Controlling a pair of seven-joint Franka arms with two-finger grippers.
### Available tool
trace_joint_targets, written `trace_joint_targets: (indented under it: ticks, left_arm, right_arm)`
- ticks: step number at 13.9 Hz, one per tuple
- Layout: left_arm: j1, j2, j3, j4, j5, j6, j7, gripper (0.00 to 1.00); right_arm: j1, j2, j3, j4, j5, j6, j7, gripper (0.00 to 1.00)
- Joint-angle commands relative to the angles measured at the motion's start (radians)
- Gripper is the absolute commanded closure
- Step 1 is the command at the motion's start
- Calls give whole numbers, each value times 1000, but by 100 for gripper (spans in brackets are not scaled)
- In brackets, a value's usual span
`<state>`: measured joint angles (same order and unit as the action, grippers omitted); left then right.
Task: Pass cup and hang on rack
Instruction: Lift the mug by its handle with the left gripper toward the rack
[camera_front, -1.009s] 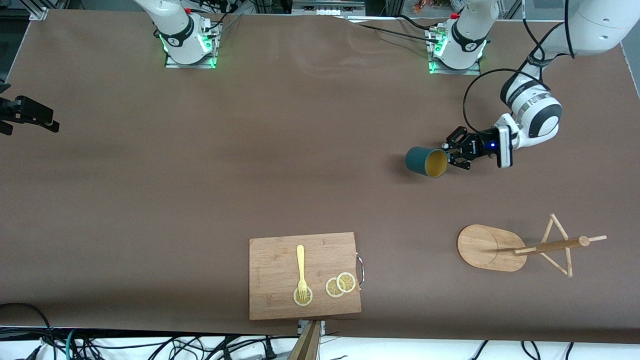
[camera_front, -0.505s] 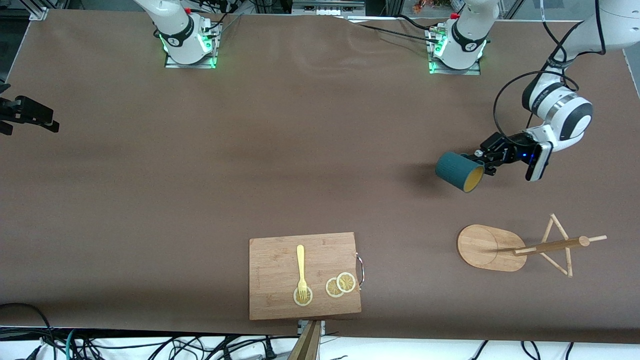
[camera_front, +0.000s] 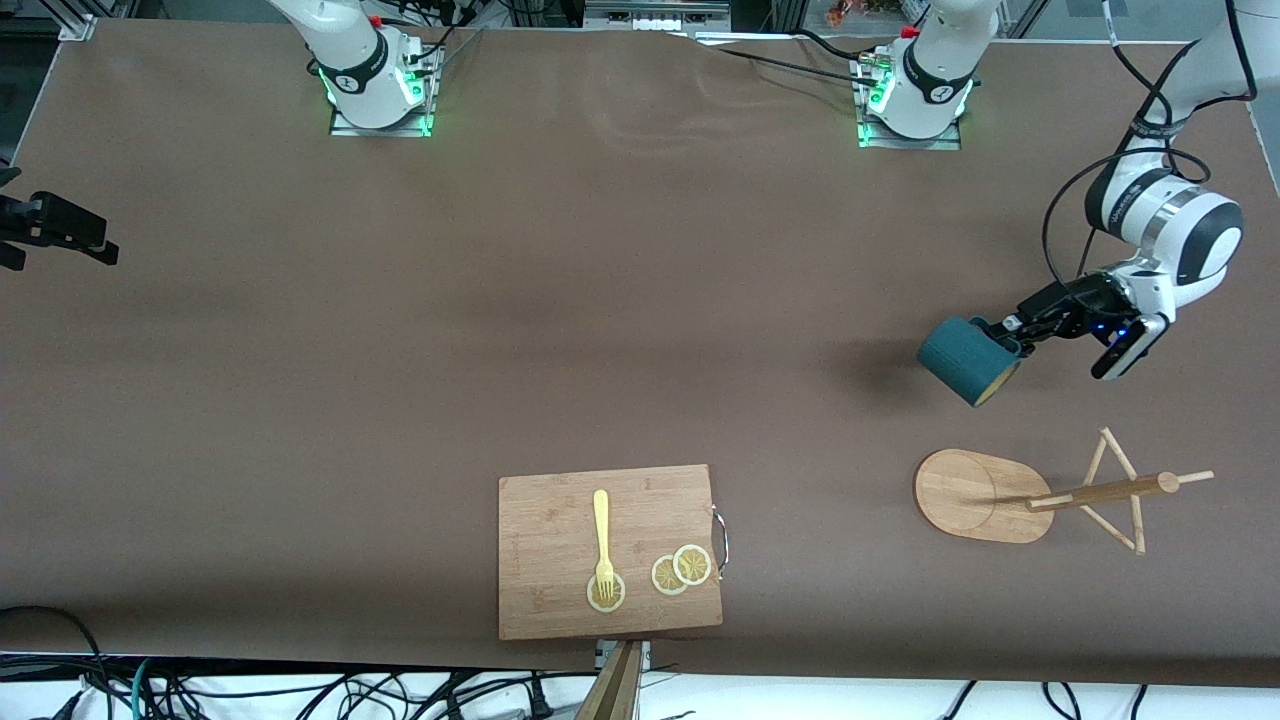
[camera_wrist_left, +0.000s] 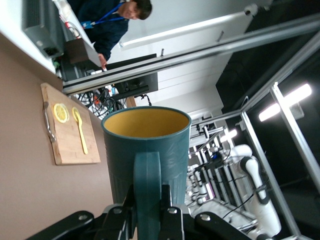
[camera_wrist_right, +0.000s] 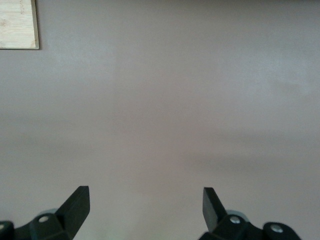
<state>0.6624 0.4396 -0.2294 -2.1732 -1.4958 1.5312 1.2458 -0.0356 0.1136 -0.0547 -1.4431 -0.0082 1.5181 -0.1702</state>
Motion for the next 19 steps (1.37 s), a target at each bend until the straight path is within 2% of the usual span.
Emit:
trace_joint_targets:
  ticks: [1, 4, 7, 11, 16, 19]
  left_arm:
    - [43, 4, -5, 24, 54, -58, -173, 100]
    - [97, 5, -5, 79, 153, -100, -355, 100]
    - [128, 24, -5, 176, 232, -129, -554, 100]
    - [122, 88, -7, 320, 236, -132, -744, 100]
    - [126, 250, -5, 553, 308, -131, -808, 100]
    - [118, 298, -7, 607, 309, -129, -870, 100]
  right_arm:
    - [-10, 0, 4, 7, 10, -6, -11, 0]
    - [-12, 1, 4, 9, 10, -6, -11, 0]
    - [-10, 0, 4, 7, 10, -6, -11, 0]
    - [-12, 0, 4, 7, 8, -7, -11, 0]
    - [-12, 1, 4, 7, 8, -10, -11, 0]
    - [-12, 0, 4, 7, 8, -9, -11, 0]
